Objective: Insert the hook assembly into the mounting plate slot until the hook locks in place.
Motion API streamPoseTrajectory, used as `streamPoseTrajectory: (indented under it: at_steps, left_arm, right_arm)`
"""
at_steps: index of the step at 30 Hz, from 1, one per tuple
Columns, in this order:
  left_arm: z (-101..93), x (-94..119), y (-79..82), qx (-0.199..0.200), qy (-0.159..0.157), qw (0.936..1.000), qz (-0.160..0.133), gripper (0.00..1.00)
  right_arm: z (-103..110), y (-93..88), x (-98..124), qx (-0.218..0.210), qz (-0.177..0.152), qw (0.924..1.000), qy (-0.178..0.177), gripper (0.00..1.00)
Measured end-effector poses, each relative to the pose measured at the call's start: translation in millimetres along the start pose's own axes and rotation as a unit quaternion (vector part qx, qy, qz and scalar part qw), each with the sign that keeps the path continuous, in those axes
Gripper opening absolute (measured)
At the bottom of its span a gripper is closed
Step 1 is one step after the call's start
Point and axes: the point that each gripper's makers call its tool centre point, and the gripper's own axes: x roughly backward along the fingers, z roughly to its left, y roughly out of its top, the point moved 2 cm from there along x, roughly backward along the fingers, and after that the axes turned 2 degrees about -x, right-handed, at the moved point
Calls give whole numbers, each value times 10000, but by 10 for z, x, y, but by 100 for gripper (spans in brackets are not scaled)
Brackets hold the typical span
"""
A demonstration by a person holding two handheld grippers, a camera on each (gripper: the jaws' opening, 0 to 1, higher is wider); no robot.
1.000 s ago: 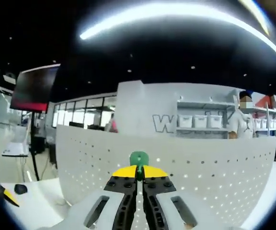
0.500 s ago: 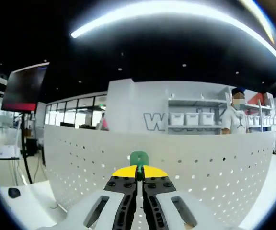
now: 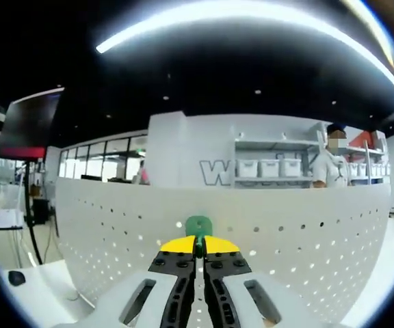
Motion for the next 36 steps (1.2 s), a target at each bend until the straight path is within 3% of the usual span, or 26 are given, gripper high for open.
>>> streamPoseTrajectory:
  at_steps: [36]
  left_arm:
    - [2,11,54,131,-58,9998,-143,68]
  right_arm:
    - [-15,-62,-52,223,-132,9994,-225,0]
